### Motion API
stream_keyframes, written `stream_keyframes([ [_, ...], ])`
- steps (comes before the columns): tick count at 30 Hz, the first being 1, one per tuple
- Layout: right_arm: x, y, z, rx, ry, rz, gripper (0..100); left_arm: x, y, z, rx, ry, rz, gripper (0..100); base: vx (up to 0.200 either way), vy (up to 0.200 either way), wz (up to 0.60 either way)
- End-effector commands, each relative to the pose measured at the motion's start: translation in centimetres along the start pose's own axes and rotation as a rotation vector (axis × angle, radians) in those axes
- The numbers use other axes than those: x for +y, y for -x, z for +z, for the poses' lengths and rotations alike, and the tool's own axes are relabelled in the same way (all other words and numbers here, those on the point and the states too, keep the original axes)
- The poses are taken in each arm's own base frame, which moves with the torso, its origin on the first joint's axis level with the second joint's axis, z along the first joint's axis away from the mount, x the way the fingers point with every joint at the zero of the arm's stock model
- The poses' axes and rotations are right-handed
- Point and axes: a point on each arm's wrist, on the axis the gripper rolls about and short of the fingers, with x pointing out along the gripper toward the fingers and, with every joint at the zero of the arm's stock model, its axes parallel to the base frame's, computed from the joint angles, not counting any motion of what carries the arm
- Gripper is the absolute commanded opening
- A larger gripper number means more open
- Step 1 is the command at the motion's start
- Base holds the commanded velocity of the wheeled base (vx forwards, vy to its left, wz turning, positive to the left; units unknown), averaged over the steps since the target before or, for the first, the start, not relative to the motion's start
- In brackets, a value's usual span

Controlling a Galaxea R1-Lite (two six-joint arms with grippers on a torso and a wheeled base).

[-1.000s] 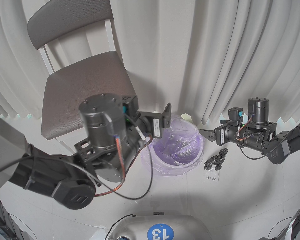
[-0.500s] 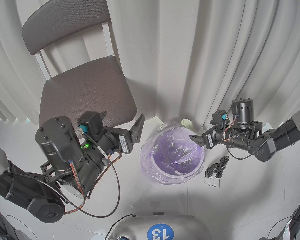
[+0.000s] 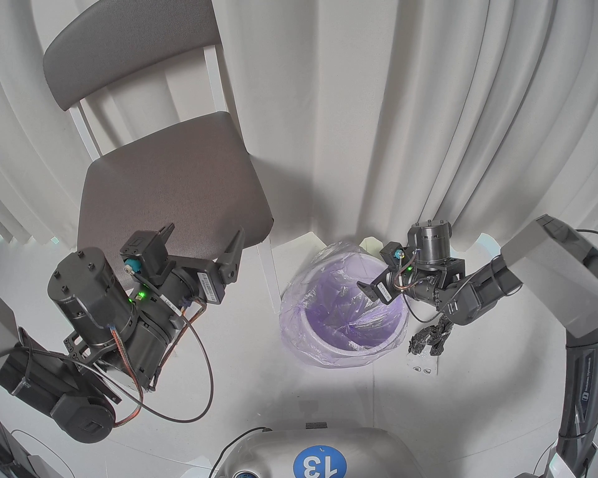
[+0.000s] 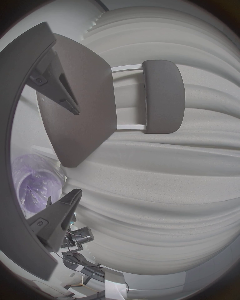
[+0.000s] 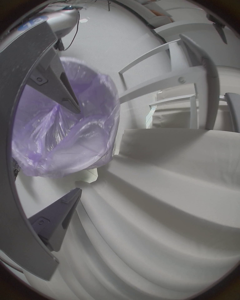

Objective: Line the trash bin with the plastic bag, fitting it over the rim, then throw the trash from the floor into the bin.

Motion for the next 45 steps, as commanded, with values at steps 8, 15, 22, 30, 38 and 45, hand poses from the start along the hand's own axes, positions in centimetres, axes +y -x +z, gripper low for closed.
stream_keyframes([
  [8, -1.3, -4.7, -2.7, 0.014, -0.003, -0.055, 100, 0.5, -0.9, -0.9, 0.009, -0.014, 0.029, 100, 0.000, 0.000, 0.00],
  [15, -3.2, -5.2, -1.2, -0.042, -0.014, -0.111, 100, 0.5, -1.1, -1.2, -0.003, -0.024, 0.035, 100, 0.000, 0.000, 0.00],
  [22, -4.4, -6.2, -1.3, -0.042, -0.023, -0.142, 100, 0.5, -1.1, -1.4, 0.000, -0.027, 0.034, 100, 0.000, 0.000, 0.00],
  [30, -4.2, -6.9, -2.2, -0.017, -0.024, -0.134, 100, 0.5, -1.0, -1.5, 0.004, -0.041, 0.034, 100, 0.000, 0.000, 0.00],
  [38, -3.2, -6.9, -3.1, 0.010, -0.021, -0.110, 100, 0.5, -1.1, -1.6, 0.009, -0.046, 0.037, 100, 0.000, 0.000, 0.00],
  [45, -2.5, -7.8, -4.1, 0.027, -0.017, -0.099, 100, 0.5, -1.2, -1.9, 0.016, -0.060, 0.038, 100, 0.000, 0.000, 0.00],
])
